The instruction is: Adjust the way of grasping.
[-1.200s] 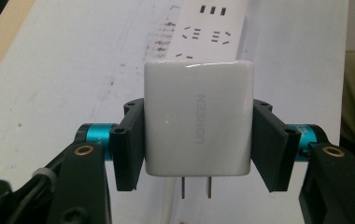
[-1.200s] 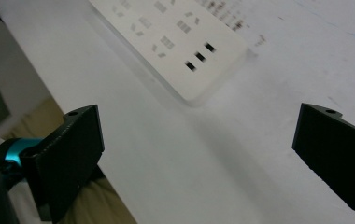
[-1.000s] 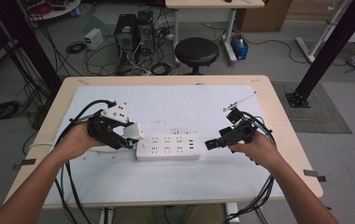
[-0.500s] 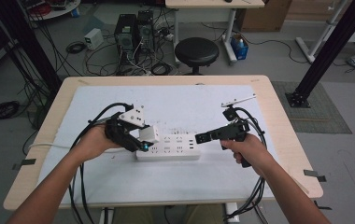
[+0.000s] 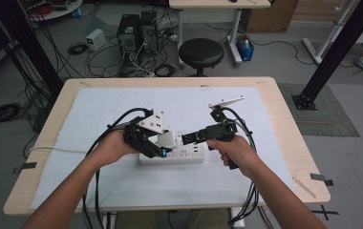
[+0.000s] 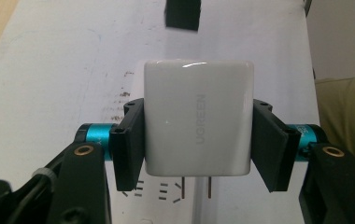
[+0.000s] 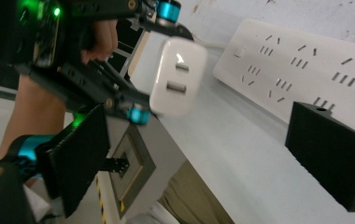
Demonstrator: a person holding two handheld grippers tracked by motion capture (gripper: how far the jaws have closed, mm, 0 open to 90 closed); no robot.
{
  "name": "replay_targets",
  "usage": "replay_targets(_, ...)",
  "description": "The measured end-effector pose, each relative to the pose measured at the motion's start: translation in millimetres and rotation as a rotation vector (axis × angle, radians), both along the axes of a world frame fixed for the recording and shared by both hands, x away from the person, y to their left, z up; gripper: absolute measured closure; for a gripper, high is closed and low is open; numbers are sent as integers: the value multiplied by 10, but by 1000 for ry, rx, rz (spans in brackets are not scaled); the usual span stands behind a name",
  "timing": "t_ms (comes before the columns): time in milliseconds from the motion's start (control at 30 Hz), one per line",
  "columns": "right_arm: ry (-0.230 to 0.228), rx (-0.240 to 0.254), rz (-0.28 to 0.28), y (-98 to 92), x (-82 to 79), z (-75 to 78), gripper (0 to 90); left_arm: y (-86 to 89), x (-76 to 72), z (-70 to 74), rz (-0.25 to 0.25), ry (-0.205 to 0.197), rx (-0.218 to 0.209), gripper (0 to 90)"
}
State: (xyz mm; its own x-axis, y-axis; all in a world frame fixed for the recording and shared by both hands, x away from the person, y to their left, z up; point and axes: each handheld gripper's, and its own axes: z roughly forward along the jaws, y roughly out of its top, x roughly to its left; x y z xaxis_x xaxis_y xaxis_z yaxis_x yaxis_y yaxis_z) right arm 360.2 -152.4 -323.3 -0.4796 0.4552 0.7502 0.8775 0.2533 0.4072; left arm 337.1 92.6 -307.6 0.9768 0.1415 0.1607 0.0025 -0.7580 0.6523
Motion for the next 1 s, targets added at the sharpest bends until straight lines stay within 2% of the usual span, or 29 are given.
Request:
replay_targets(33,-12,6,-3,15,14,-10,166,-18,2,-4,-3,0,1,425)
replay_targets(200,33,13,-4,78,71,-73,187,-89,-3,-11,-10,-11,7,425)
replay_targets(367,50,17,10,134,83,-126,260,-137,-12,-15,-20,-20,5,424)
replay_targets(400,59,17,9,138,88,-133,304,-144,-10,-15,-20,-22,11,424)
replay_targets(433,65,28,14,140,92,-144,350,-151,-11,-18,-17,-24,13,425)
replay_targets(567,87,45,0,138,107,-183,417,-163,-15,-20,-17,-36,13,425)
replay_targets(667,127,75,-6,137,126,-240,452,-173,-21,-18,-17,-47,11,425)
replay_targets(767,139,86,-4,142,132,-270,474,-188,-26,-20,-18,-59,17,425)
replay_targets(900,150,121,-2,149,138,-296,598,-206,-28,-35,-15,-76,33,425)
replay_targets(1000,164,140,-11,141,145,-315,609,-220,-29,-38,-6,-86,38,424)
